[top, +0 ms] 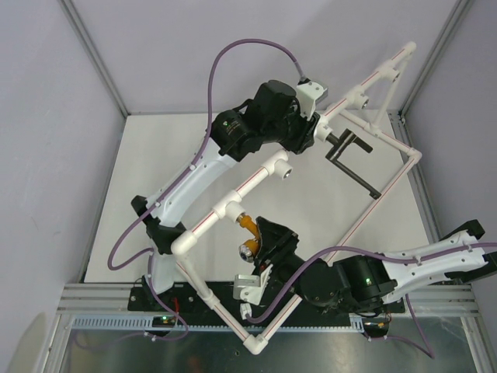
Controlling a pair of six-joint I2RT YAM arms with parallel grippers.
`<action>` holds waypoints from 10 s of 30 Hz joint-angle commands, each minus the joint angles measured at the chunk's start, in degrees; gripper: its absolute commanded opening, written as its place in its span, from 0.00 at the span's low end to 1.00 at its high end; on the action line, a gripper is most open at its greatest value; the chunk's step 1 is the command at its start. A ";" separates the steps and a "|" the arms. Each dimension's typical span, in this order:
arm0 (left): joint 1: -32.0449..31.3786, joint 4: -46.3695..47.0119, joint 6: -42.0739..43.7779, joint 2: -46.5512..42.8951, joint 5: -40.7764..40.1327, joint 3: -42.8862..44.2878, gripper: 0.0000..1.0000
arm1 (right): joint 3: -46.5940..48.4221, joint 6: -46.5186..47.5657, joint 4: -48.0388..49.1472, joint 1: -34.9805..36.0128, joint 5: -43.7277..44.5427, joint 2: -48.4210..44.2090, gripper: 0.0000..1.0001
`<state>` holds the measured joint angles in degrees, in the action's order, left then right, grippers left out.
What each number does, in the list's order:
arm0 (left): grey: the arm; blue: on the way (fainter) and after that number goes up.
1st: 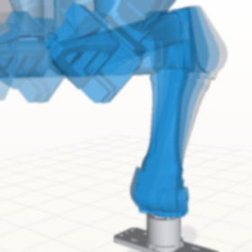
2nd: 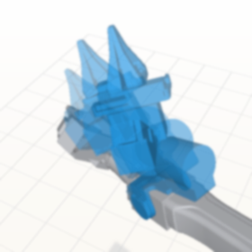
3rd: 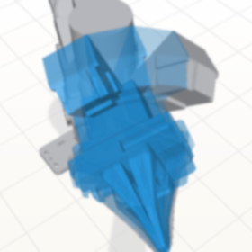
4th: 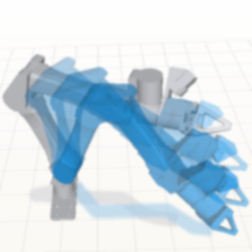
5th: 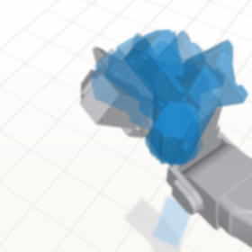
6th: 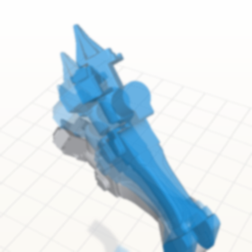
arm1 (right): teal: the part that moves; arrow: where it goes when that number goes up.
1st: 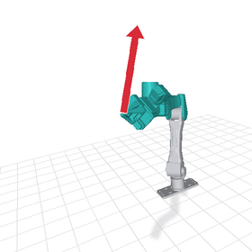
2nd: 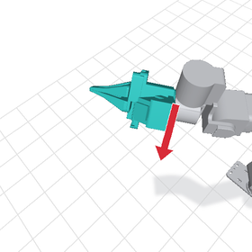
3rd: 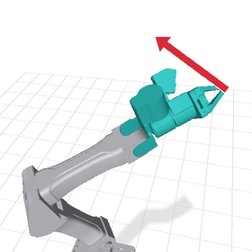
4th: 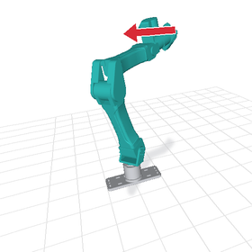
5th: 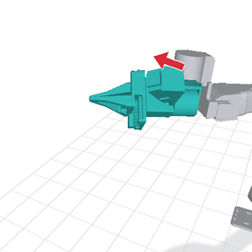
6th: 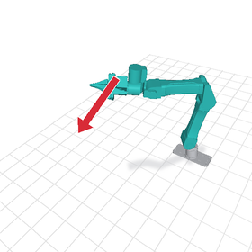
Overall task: Install the water faucets
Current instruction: Install the water faucet onto the adaptor, then screw the water faucet onto the adaptor.
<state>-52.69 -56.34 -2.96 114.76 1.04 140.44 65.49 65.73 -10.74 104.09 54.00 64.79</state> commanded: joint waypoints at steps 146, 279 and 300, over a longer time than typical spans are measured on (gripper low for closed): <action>-4.27 -13.40 9.66 7.96 -11.93 -10.13 0.00 | -27.06 -175.20 56.54 -13.71 -17.62 0.29 0.22; -4.14 -13.46 10.56 5.63 -15.74 -12.43 0.00 | -21.31 -5.49 34.83 -0.89 -20.65 -17.47 0.91; -4.09 -13.46 10.56 5.65 -15.68 -12.22 0.00 | -19.73 -12.42 36.84 -3.90 -21.25 -14.07 0.05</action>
<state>-58.00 -54.41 3.79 111.24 -13.52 135.09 43.24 56.99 21.69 100.31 30.63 50.15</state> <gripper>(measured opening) 0.396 0.418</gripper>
